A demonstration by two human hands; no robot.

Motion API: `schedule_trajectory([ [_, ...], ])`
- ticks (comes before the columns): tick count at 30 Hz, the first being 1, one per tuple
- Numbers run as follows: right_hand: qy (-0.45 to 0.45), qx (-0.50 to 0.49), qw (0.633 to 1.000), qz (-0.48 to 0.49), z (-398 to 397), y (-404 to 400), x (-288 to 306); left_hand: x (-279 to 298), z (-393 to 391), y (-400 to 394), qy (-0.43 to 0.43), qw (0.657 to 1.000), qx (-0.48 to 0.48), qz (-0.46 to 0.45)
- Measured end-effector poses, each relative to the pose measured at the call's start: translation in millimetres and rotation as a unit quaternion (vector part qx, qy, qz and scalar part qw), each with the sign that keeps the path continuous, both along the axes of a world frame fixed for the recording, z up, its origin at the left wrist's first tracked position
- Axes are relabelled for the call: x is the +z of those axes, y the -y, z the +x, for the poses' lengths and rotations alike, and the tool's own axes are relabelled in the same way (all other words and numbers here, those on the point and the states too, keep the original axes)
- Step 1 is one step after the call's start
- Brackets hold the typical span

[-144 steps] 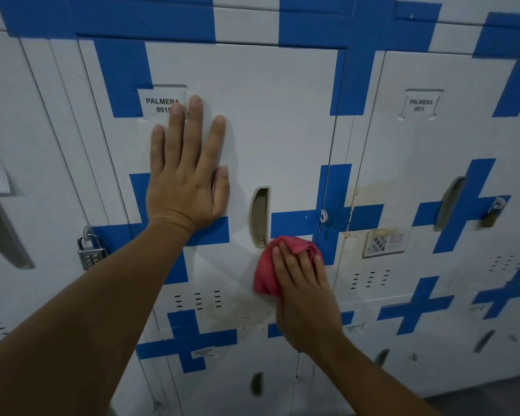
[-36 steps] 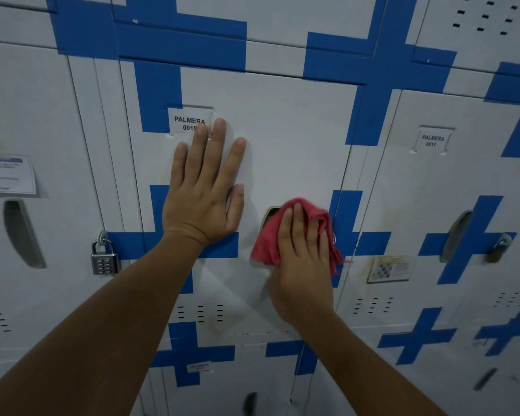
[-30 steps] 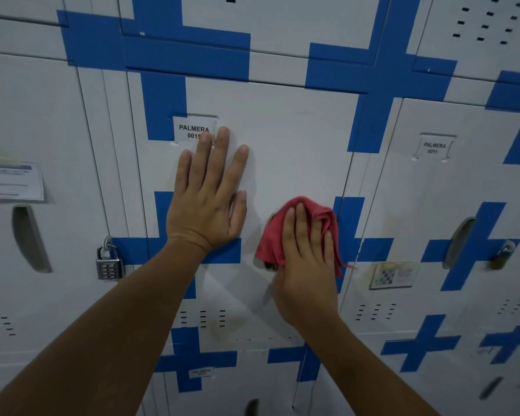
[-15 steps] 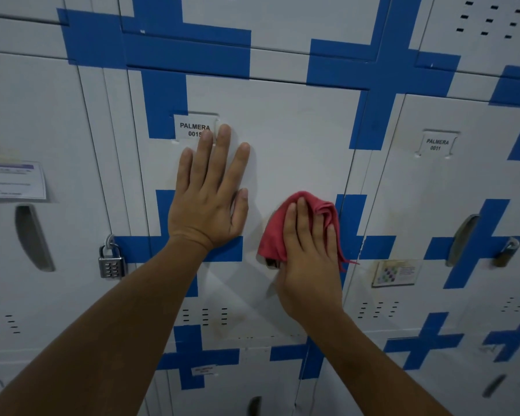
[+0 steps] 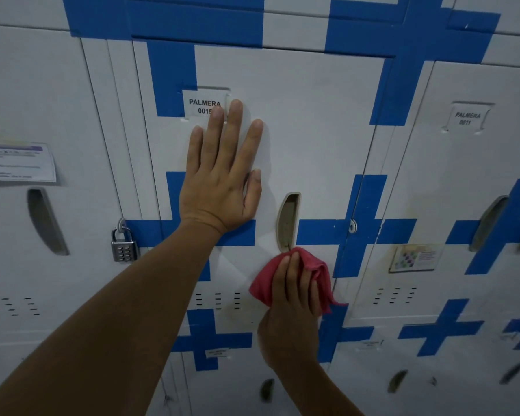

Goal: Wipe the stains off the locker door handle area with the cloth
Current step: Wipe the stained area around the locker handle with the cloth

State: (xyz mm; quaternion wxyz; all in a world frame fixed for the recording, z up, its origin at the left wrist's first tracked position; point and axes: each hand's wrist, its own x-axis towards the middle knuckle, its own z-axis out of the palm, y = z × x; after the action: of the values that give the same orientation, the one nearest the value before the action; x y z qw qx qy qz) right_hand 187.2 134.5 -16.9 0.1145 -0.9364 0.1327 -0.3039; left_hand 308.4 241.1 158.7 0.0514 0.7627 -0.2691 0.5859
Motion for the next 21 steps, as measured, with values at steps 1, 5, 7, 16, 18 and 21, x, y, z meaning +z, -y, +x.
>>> schedule_trajectory([
  [1, 0.005, 0.005, 1.0, 0.017, 3, -8, 0, 0, 0, 0, 0.002, 1.0, 0.001, 0.0],
  [5, 0.001, 0.086, 0.996, -0.037, 5, -14, -5, -1, -1, 1, 0.008, 1.0, -0.001, -0.004],
  [7, -0.008, 0.108, 0.992, -0.062, -1, -3, -4, -1, -1, 1, 0.01, 1.0, -0.001, -0.005],
  [16, -0.012, 0.072, 0.995, -0.074, -10, 31, -10, -1, -2, 0, 0.011, 1.0, 0.002, -0.008],
  [18, 0.001, 0.097, 0.993, -0.069, -5, 9, -7, 0, -3, 1, 0.009, 1.0, 0.003, -0.007],
  [21, 0.0, 0.122, 0.989, -0.077, -1, -2, -1, 0, -2, 1, 0.005, 1.0, 0.004, -0.002],
])
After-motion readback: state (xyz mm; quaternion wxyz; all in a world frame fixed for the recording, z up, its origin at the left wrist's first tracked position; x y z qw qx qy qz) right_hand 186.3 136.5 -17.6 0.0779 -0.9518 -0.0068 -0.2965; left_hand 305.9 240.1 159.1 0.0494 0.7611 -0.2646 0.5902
